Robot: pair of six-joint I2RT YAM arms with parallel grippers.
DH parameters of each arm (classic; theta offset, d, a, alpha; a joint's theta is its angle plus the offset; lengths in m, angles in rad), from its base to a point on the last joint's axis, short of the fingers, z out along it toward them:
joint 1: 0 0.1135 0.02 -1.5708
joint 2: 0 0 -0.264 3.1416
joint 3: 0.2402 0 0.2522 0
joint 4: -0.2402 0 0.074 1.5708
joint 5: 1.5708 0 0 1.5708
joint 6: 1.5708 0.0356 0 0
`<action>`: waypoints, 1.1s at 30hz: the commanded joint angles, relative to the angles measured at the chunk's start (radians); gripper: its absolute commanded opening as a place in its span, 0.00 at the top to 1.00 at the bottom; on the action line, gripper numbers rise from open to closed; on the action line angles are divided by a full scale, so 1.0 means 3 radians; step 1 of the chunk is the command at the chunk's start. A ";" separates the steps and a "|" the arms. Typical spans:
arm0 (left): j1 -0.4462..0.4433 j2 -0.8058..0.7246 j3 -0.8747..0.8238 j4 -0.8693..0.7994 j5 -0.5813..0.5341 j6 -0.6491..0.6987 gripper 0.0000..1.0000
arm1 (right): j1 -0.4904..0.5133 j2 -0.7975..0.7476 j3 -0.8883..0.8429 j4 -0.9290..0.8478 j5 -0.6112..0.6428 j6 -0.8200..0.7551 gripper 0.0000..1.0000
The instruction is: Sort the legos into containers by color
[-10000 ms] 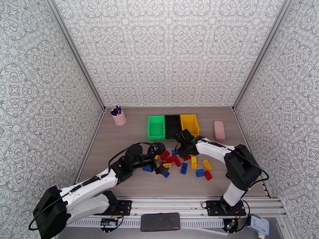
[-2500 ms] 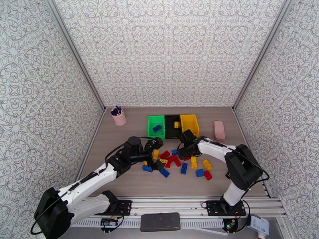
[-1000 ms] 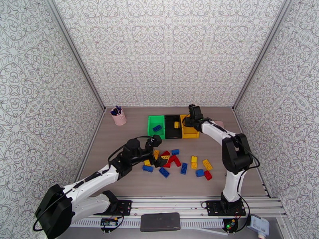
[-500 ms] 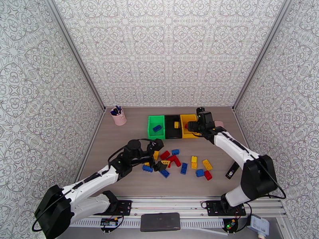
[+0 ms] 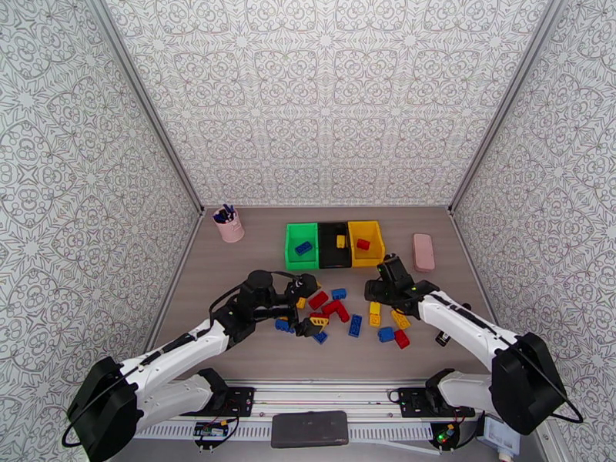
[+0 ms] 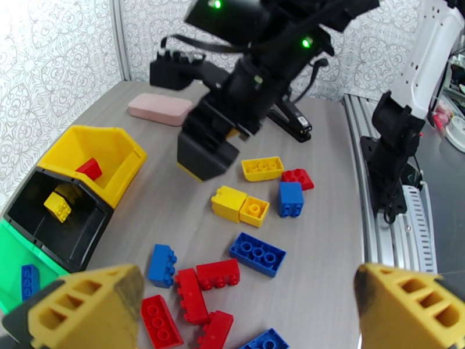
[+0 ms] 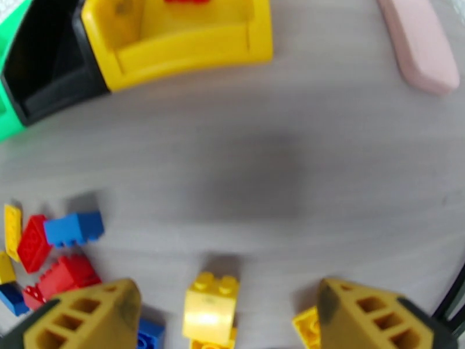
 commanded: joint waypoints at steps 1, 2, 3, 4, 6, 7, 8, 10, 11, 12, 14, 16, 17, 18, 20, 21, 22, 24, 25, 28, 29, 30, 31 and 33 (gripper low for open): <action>-0.0039 -0.0003 0.0023 -0.0080 0.0080 0.0067 0.00 | 0.0117 0.0088 -0.0046 -0.0071 -0.0008 0.0263 0.18; -0.0040 -0.0005 0.0021 -0.0079 0.0075 0.0069 0.00 | 0.0142 0.0127 -0.0053 -0.0052 -0.0031 0.0281 0.19; -0.0044 -0.0008 0.0015 -0.0076 0.0067 0.0072 0.00 | 0.0164 0.0169 -0.0066 -0.0037 -0.0062 0.0293 0.19; -0.0045 -0.0007 0.0012 -0.0080 0.0064 0.0072 0.00 | 0.0180 0.0216 -0.0069 -0.0015 -0.0078 0.0311 0.21; -0.0053 -0.0008 0.0010 -0.0073 0.0045 0.0077 0.01 | 0.0195 0.0298 -0.0083 0.0035 -0.0123 0.0325 0.23; -0.0055 -0.0011 0.0007 -0.0073 0.0028 0.0079 0.00 | 0.0195 0.0339 -0.0080 0.0059 -0.0149 0.0333 0.26; -0.0059 -0.0011 0.0010 -0.0070 0.0013 0.0082 0.00 | 0.0195 0.0369 -0.0084 0.0080 -0.0170 0.0337 0.29; -0.0058 -0.0026 -0.0001 -0.0067 -0.0006 0.0095 0.00 | 0.0195 0.0418 -0.0089 0.0114 -0.0176 0.0344 0.33; -0.0063 -0.0031 -0.0008 -0.0067 -0.0012 0.0100 0.00 | 0.0195 0.0434 -0.0092 0.0126 -0.0178 0.0343 0.35; -0.0061 -0.0035 -0.0018 -0.0059 -0.0023 0.0098 0.00 | 0.0197 0.0458 -0.0094 0.0141 -0.0174 0.0349 0.38; -0.0075 -0.0039 -0.0023 -0.0050 -0.0031 0.0102 0.00 | 0.0196 0.0500 -0.0106 0.0159 -0.0179 0.0350 0.41; -0.0080 -0.0037 -0.0019 -0.0049 -0.0032 0.0102 0.00 | 0.0195 0.0542 -0.0106 0.0166 -0.0176 0.0344 0.45; -0.0081 -0.0035 -0.0019 -0.0052 -0.0031 0.0102 0.00 | 0.0195 0.0551 -0.0107 0.0168 -0.0175 0.0344 0.47; -0.0080 -0.0033 -0.0021 -0.0055 -0.0030 0.0102 0.00 | 0.0197 0.0559 -0.0107 0.0172 -0.0167 0.0350 0.49; -0.0081 -0.0036 -0.0021 -0.0056 -0.0032 0.0107 0.00 | 0.0195 0.0573 -0.0098 0.0165 -0.0131 0.0365 0.51; -0.0080 -0.0033 -0.0022 -0.0053 -0.0034 0.0108 0.00 | 0.0197 0.0580 -0.0090 0.0160 -0.0118 0.0368 0.52; -0.0081 -0.0037 -0.0019 -0.0050 -0.0043 0.0108 0.00 | 0.0195 0.0580 -0.0084 0.0148 -0.0107 0.0370 0.54; -0.0082 -0.0037 -0.0006 -0.0062 -0.0052 0.0109 0.01 | 0.0197 0.0575 -0.0072 0.0134 -0.0089 0.0370 0.58; -0.0086 -0.0047 0.0000 -0.0062 -0.0056 0.0112 0.00 | 0.0195 0.0565 -0.0066 0.0121 -0.0084 0.0370 0.59; -0.0086 -0.0082 -0.0008 -0.0079 -0.0100 0.0122 0.00 | 0.0198 0.0503 -0.0026 0.0080 -0.0069 0.0350 0.63; -0.0090 -0.0091 -0.0012 -0.0085 -0.0117 0.0123 0.00 | 0.0197 0.0477 -0.0008 0.0068 -0.0053 0.0345 0.65; -0.0090 -0.0111 -0.0018 -0.0085 -0.0142 0.0123 0.00 | 0.0195 0.0447 0.0011 0.0048 -0.0039 0.0332 0.68; -0.0089 -0.0126 -0.0018 -0.0102 -0.0159 0.0118 0.00 | 0.0195 0.0428 0.0047 0.0032 -0.0022 0.0321 0.68; -0.0094 -0.0172 -0.0023 -0.0140 -0.0197 0.0100 0.00 | 0.0195 0.0407 0.0126 -0.0006 -0.0010 0.0282 0.68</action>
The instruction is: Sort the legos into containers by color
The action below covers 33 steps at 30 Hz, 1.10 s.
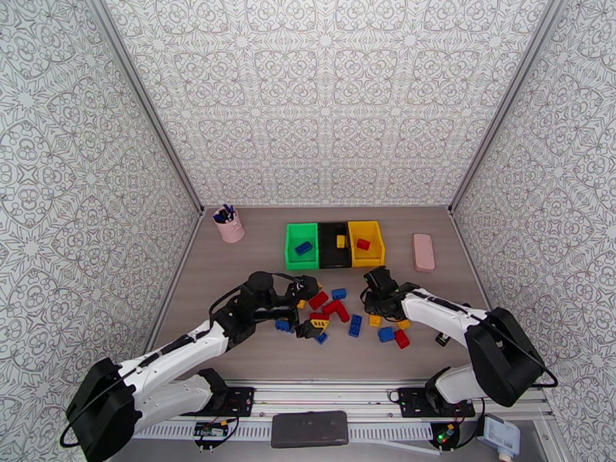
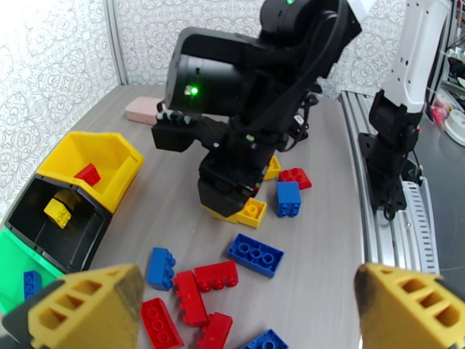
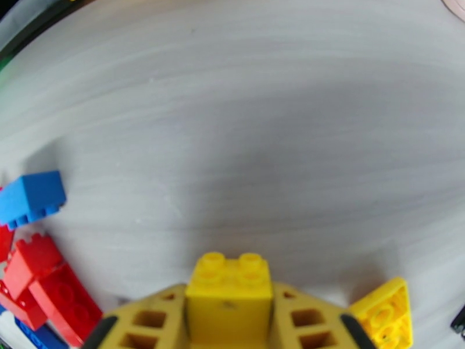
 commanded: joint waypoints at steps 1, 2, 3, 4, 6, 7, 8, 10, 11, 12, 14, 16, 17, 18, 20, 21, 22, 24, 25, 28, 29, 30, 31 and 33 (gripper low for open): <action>-0.0035 -0.0131 -0.0029 -0.0129 -0.0121 0.0012 0.00 | 0.0026 -0.0107 0.0203 -0.0074 0.0088 -0.0067 0.68; -0.0035 -0.0156 -0.0041 -0.0140 -0.0150 -0.0002 0.00 | 0.0023 -0.0122 0.0245 -0.0055 0.0084 -0.0093 0.68; -0.0035 -0.0194 -0.0056 -0.0148 -0.0184 -0.0017 0.00 | 0.0022 -0.0128 0.0298 -0.0031 0.0083 -0.0138 0.68; -0.0035 -0.0230 -0.0080 -0.0151 -0.0231 -0.0027 0.01 | 0.0022 -0.0132 0.0350 0.0011 0.0070 -0.0182 0.68; -0.0039 -0.0309 -0.0131 -0.0140 -0.0329 -0.0045 0.00 | 0.0022 -0.0090 0.0523 0.0102 0.0067 -0.0310 0.68; -0.0040 -0.0336 -0.0157 -0.0127 -0.0364 -0.0053 0.00 | 0.0022 -0.0048 0.0621 0.0144 0.0072 -0.0377 0.68; -0.0040 -0.0360 -0.0179 -0.0108 -0.0409 -0.0068 0.00 | 0.0022 0.0022 0.0744 0.0186 0.0072 -0.0444 0.68; -0.0039 -0.0402 -0.0207 -0.0080 -0.0467 -0.0095 0.00 | 0.0023 0.0194 0.1000 0.0253 0.0083 -0.0574 0.68; -0.0039 -0.0416 -0.0212 -0.0073 -0.0498 -0.0113 0.00 | 0.0022 0.0299 0.1131 0.0291 0.0078 -0.0632 0.68; -0.0040 -0.0431 -0.0217 -0.0074 -0.0539 -0.0140 0.00 | 0.0022 0.0403 0.1264 0.0334 0.0081 -0.0689 0.68; -0.0040 -0.0447 -0.0235 -0.0043 -0.0674 -0.0244 0.00 | 0.0021 0.0610 0.1489 0.0421 0.0084 -0.0783 0.68; -0.0036 -0.0464 -0.0262 0.0036 -0.0901 -0.0417 0.00 | 0.0018 0.0834 0.1732 0.0456 0.0119 -0.0873 0.68; -0.0026 -0.0477 -0.0283 0.0085 -0.0992 -0.0503 0.00 | 0.0017 0.0955 0.1862 0.0464 0.0137 -0.0917 0.68; -0.0029 -0.0480 -0.0306 0.0142 -0.1075 -0.0572 0.00 | 0.0012 0.1069 0.2006 0.0459 0.0148 -0.0958 0.68; -0.0030 -0.0493 -0.0330 0.0213 -0.1224 -0.0699 0.00 | 0.0002 0.1290 0.2239 0.0482 0.0157 -0.1021 0.68; -0.0033 -0.0490 -0.0338 0.0227 -0.1306 -0.0745 0.00 | -0.0012 0.1427 0.2383 0.0485 0.0142 -0.1054 0.69; -0.0034 -0.0488 -0.0343 0.0233 -0.1375 -0.0768 0.00 | -0.0020 0.1534 0.2499 0.0474 0.0134 -0.1068 0.69; -0.0039 -0.0483 -0.0345 0.0220 -0.1492 -0.0842 0.00 | -0.0044 0.1774 0.2747 0.0439 0.0099 -0.1101 0.69; -0.0039 -0.0482 -0.0348 0.0220 -0.1532 -0.0853 0.00 | -0.0055 0.1864 0.2852 0.0418 0.0084 -0.1102 0.69; -0.0040 -0.0496 -0.0356 0.0197 -0.1614 -0.0884 0.00 | -0.0084 0.2148 0.3141 0.0387 0.0042 -0.1125 0.69; -0.0037 -0.0501 -0.0361 0.0199 -0.1632 -0.0890 0.00 | -0.0090 0.2242 0.3231 0.0374 0.0038 -0.1127 0.69; -0.0037 -0.0505 -0.0366 0.0201 -0.1646 -0.0888 0.00 | -0.0105 0.2311 0.3323 0.0345 0.0023 -0.1135 0.69; -0.0040 -0.0507 -0.0370 0.0200 -0.1668 -0.0882 0.00 | -0.0110 0.2375 0.3395 0.0327 0.0010 -0.1150 0.68; -0.0040 -0.0503 -0.0357 0.0157 -0.1716 -0.0873 0.00 | -0.0120 0.2422 0.3449 0.0369 -0.0021 -0.1180 0.63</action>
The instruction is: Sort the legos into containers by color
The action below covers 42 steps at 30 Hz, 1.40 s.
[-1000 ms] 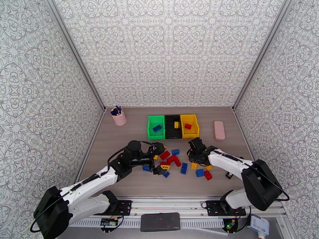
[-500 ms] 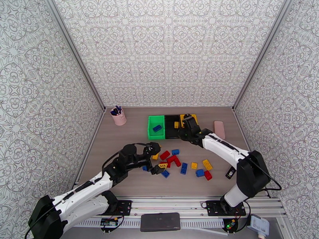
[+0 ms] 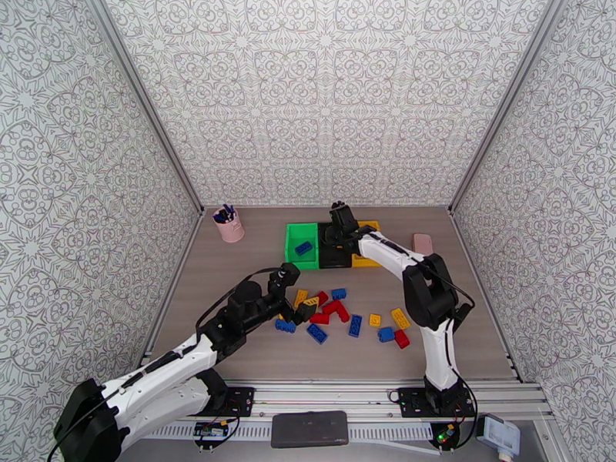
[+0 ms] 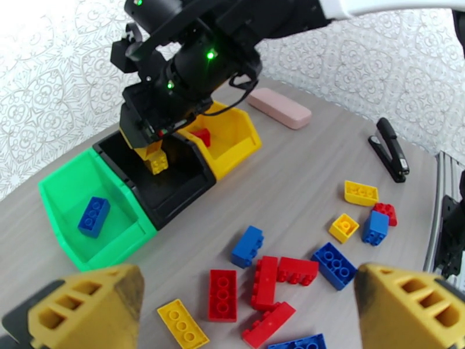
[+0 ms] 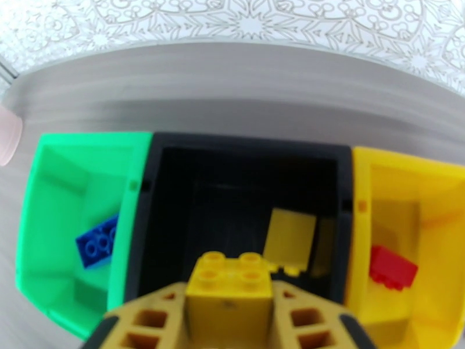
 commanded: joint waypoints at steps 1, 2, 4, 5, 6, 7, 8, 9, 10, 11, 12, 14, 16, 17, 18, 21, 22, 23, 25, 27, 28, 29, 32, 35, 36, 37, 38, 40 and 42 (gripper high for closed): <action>-0.0022 -0.0043 -0.0023 -0.0011 -0.0186 -0.0055 0.00 | -0.0035 0.0066 0.0161 -0.0028 -0.0103 -0.0102 0.59; -0.0022 -0.0036 -0.0002 -0.0062 -0.0209 -0.0050 0.00 | -0.0032 0.0030 0.0140 0.0002 -0.0142 -0.0114 0.53; -0.0017 -0.0024 0.0054 -0.0204 -0.0277 -0.0058 0.00 | -0.0034 -0.0090 0.0061 0.0078 -0.0228 -0.0132 0.46; -0.0012 -0.0015 0.0080 -0.0263 -0.0295 -0.0058 0.00 | -0.0032 -0.0177 -0.0006 0.0127 -0.0275 -0.0144 0.43; -0.0003 0.0005 0.0100 -0.0297 -0.0324 -0.0061 0.00 | -0.0034 -0.0260 -0.0081 0.0174 -0.0327 -0.0152 0.41; -0.0002 0.0034 0.0120 -0.0339 -0.0362 -0.0088 0.00 | -0.0031 -0.0374 -0.0187 0.0252 -0.0393 -0.0155 0.38; 0.0004 0.0059 0.0148 -0.0366 -0.0405 -0.0126 0.00 | -0.0034 -0.0496 -0.0317 0.0342 -0.0436 -0.0179 0.34; -0.0001 0.0087 0.0171 -0.0391 -0.0463 -0.0199 0.00 | -0.0035 -0.0621 -0.0458 0.0426 -0.0490 -0.0193 0.31; -0.0002 0.0116 0.0193 -0.0423 -0.0521 -0.0297 0.00 | -0.0034 -0.0741 -0.0578 0.0500 -0.0535 -0.0215 0.29; -0.0002 0.0157 0.0240 -0.0495 -0.0609 -0.0455 0.00 | -0.0033 -0.0877 -0.0739 0.0595 -0.0578 -0.0250 0.26; -0.0002 0.0208 0.0298 -0.0596 -0.0706 -0.0630 0.00 | -0.0034 -0.1019 -0.0908 0.0686 -0.0616 -0.0292 0.23; -0.0024 0.0317 0.0413 -0.0796 -0.0889 -0.0927 0.00 | -0.0036 -0.1287 -0.1217 0.0865 -0.0684 -0.0382 0.20; -0.0119 0.0419 0.0514 -0.1037 -0.1366 -0.1179 0.00 | -0.0034 -0.1552 -0.1513 0.1026 -0.0739 -0.0505 0.18; -0.0188 0.0476 0.0578 -0.1212 -0.1659 -0.1356 0.01 | -0.0036 -0.1679 -0.1667 0.1095 -0.0776 -0.0581 0.17; -0.0211 0.0552 0.0662 -0.1420 -0.1834 -0.1567 0.02 | -0.0032 -0.1808 -0.1798 0.1136 -0.0824 -0.0663 0.17; -0.0244 0.0776 0.0934 -0.2028 -0.2011 -0.2131 0.03 | -0.0032 -0.2131 -0.2099 0.1151 -0.1032 -0.0917 0.15; -0.0261 0.0839 0.1002 -0.2191 -0.2031 -0.2271 0.03 | -0.0034 -0.2221 -0.2180 0.1145 -0.1130 -0.1008 0.14; -0.0276 0.0910 0.1086 -0.2357 -0.2042 -0.2447 0.03 | -0.0036 -0.2319 -0.2259 0.1126 -0.1243 -0.1115 0.13; -0.0283 0.1037 0.1225 -0.2658 -0.2034 -0.2804 0.05 | -0.0031 -0.2470 -0.2356 0.1015 -0.1473 -0.1315 0.12; -0.0277 0.1192 0.1343 -0.2905 -0.1996 -0.3084 0.05 | -0.0031 -0.2583 -0.2396 0.0811 -0.1699 -0.1544 0.12; -0.0270 0.1268 0.1401 -0.3012 -0.1975 -0.3165 0.06 | -0.0030 -0.2618 -0.2399 0.0717 -0.1758 -0.1613 0.11; -0.0267 0.1356 0.1449 -0.3090 -0.1952 -0.3212 0.07 | -0.0032 -0.2652 -0.2391 0.0625 -0.1793 -0.1675 0.11; -0.0249 0.1581 0.1527 -0.3199 -0.1870 -0.3262 0.12 | -0.0030 -0.2713 -0.2384 0.0449 -0.1824 -0.1767 0.11; -0.0215 0.1739 0.1560 -0.3235 -0.1798 -0.3293 0.15 | -0.0033 -0.2729 -0.2387 0.0393 -0.1814 -0.1799 0.11; -0.0207 0.1780 0.1560 -0.3239 -0.1800 -0.3299 0.16 | -0.0032 -0.2724 -0.2388 0.0391 -0.1809 -0.1804 0.11; -0.0196 0.1810 0.1560 -0.3240 -0.1800 -0.3301 0.17 | -0.0032 -0.2719 -0.2388 0.0390 -0.1808 -0.1804 0.11; -0.0187 0.1842 0.1555 -0.3232 -0.1793 -0.3289 0.18 | -0.0032 -0.2710 -0.2391 0.0393 -0.1798 -0.1804 0.11; -0.0151 0.1890 0.1535 -0.3225 -0.1770 -0.3287 0.20 | -0.0032 -0.2694 -0.2385 0.0396 -0.1795 -0.1803 0.11; -0.0106 0.1922 0.1485 -0.3158 -0.1700 -0.3265 0.22 | -0.0029 -0.2686 -0.2380 0.0395 -0.1807 -0.1802 0.11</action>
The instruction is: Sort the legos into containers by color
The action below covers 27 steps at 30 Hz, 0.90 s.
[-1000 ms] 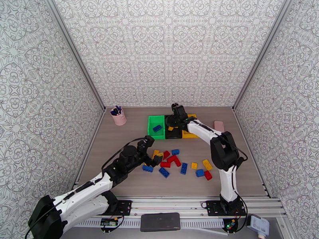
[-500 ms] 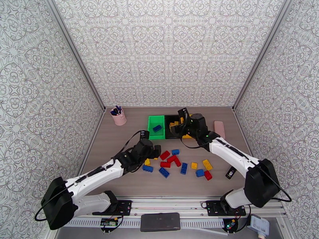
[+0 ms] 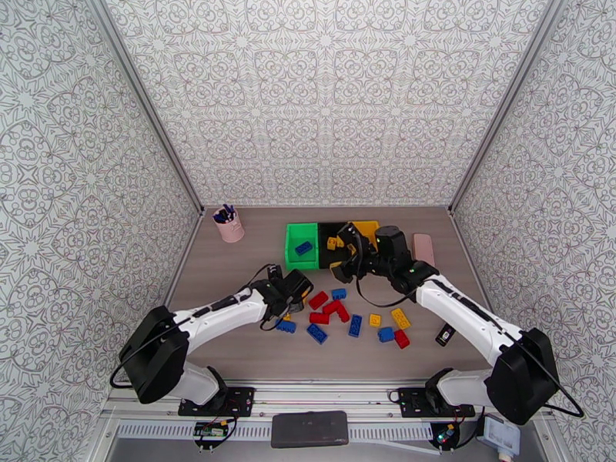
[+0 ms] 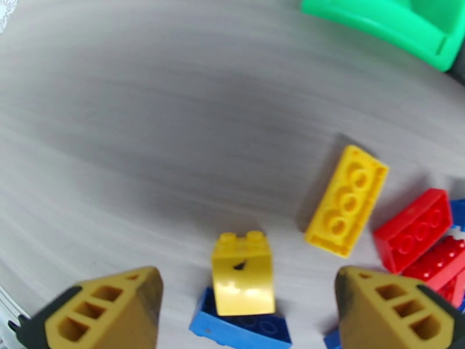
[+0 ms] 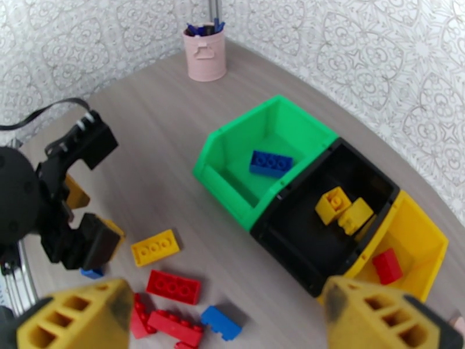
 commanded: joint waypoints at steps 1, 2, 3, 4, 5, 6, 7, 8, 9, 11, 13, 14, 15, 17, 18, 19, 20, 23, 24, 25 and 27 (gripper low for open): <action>0.0087 0.0043 -0.0014 -0.0006 0.0143 -0.0037 0.22 | 0.0002 -0.0001 -0.0030 -0.0084 -0.0080 -0.0065 0.11; 0.0107 0.0052 -0.0045 0.0050 0.0194 -0.0026 0.23 | 0.0002 0.0002 -0.0020 -0.0084 -0.0076 -0.0065 0.11; 0.0126 0.0060 -0.0067 0.0095 0.0230 -0.0022 0.23 | 0.0002 -0.0001 -0.0024 -0.0084 -0.0075 -0.0065 0.11; 0.0138 0.0075 -0.0084 0.0130 0.0254 -0.0015 0.24 | -0.0001 -0.0004 -0.0027 -0.0080 -0.0066 -0.0060 0.11; 0.0151 0.0099 -0.0096 0.0153 0.0278 -0.0002 0.25 | -0.0001 -0.0002 -0.0032 -0.0065 -0.0039 -0.0043 0.11; 0.0168 0.0130 -0.0093 0.0171 0.0303 0.0018 0.25 | 0.0002 -0.0003 -0.0043 -0.0037 -0.0006 -0.0025 0.11; 0.0182 0.0156 -0.0082 0.0172 0.0320 0.0039 0.25 | 0.0002 0.0001 -0.0055 -0.0017 0.0007 -0.0019 0.11; 0.0192 0.0191 -0.0071 0.0171 0.0346 0.0055 0.26 | 0.0001 0.0002 -0.0069 -0.0003 0.0011 -0.0009 0.11; 0.0202 0.0219 -0.0061 0.0177 0.0370 0.0067 0.27 | 0.0000 0.0007 -0.0068 0.0008 0.0012 0.0008 0.11; 0.0212 0.0272 -0.0057 0.0177 0.0422 0.0068 0.29 | -0.0002 0.0007 -0.0067 0.0014 0.0000 0.0022 0.11; 0.0221 0.0307 -0.0058 0.0179 0.0463 0.0062 0.32 | -0.0001 0.0006 -0.0068 0.0023 0.0002 0.0027 0.11; 0.0224 0.0322 -0.0065 0.0180 0.0475 0.0056 0.33 | 0.0004 0.0004 -0.0068 0.0021 0.0007 0.0032 0.11; 0.0224 0.0332 -0.0072 0.0190 0.0488 0.0053 0.35 | 0.0002 0.0002 -0.0061 0.0017 0.0016 0.0027 0.11; 0.0231 0.0351 -0.0075 0.0191 0.0506 0.0051 0.40 | 0.0000 0.0002 -0.0058 0.0016 0.0012 0.0027 0.11; 0.0228 0.0358 -0.0075 0.0193 0.0506 0.0053 0.44 | 0.0001 -0.0003 -0.0055 0.0011 0.0014 0.0027 0.11; 0.0229 0.0357 -0.0069 0.0185 0.0504 0.0052 0.48 | -0.0001 -0.0009 -0.0048 0.0003 0.0008 0.0027 0.11; 0.0230 0.0352 -0.0065 0.0173 0.0497 0.0057 0.54 | 0.0004 -0.0013 -0.0046 0.0003 0.0007 0.0028 0.11; 0.0231 0.0305 -0.0055 0.0142 0.0448 0.0062 0.65 | 0.0002 -0.0032 -0.0046 -0.0008 0.0012 0.0027 0.11; 0.0229 0.0285 -0.0055 0.0134 0.0424 0.0067 0.67 | -0.0001 -0.0039 -0.0048 -0.0012 0.0012 0.0027 0.11; 0.0229 0.0269 -0.0055 0.0119 0.0406 0.0073 0.68 | 0.0002 -0.0050 -0.0042 -0.0017 0.0012 0.0027 0.11; 0.0230 0.0234 -0.0036 0.0084 0.0365 0.0089 0.70 | -0.0003 -0.0068 -0.0040 -0.0027 0.0020 0.0022 0.11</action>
